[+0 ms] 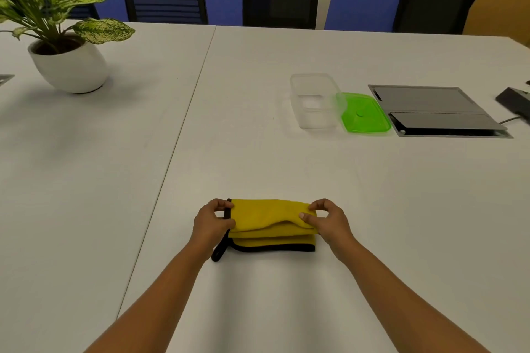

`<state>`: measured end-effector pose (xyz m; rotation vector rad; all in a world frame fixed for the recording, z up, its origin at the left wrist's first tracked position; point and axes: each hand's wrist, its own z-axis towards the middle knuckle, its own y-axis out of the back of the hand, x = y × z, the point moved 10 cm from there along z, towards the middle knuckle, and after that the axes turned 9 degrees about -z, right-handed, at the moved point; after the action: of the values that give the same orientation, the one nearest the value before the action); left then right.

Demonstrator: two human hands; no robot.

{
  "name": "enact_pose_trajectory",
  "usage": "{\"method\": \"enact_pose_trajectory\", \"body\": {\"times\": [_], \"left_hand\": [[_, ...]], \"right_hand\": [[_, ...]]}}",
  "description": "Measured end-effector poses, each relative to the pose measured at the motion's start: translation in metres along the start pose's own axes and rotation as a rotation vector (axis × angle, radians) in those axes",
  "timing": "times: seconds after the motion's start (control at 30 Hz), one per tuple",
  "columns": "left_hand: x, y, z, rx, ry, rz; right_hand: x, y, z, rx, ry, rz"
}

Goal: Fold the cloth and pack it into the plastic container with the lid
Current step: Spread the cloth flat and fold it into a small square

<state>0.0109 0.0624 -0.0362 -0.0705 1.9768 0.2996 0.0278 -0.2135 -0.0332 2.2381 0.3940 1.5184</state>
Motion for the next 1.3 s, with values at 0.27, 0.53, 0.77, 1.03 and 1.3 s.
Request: {"method": "enact_pose_trajectory", "body": {"times": [0.27, 0.53, 0.77, 1.03, 1.3], "left_hand": [[0.005, -0.004, -0.007, -0.013, -0.099, 0.173], [0.008, -0.008, -0.009, -0.009, -0.173, 0.254], [0.007, -0.012, -0.010, -0.038, -0.251, 0.325], [-0.014, -0.027, -0.027, -0.201, -0.434, 0.829], [-0.044, -0.100, -0.039, 0.112, -0.776, 0.876]], "right_hand": [[0.003, -0.005, -0.003, -0.010, 0.113, -0.249], [-0.002, -0.013, -0.008, -0.038, 0.172, -0.336], [-0.006, -0.016, -0.003, -0.056, 0.143, -0.330], [-0.011, -0.016, 0.000, -0.115, 0.112, -0.326], [-0.010, -0.019, -0.006, -0.172, 0.128, -0.442]]}}
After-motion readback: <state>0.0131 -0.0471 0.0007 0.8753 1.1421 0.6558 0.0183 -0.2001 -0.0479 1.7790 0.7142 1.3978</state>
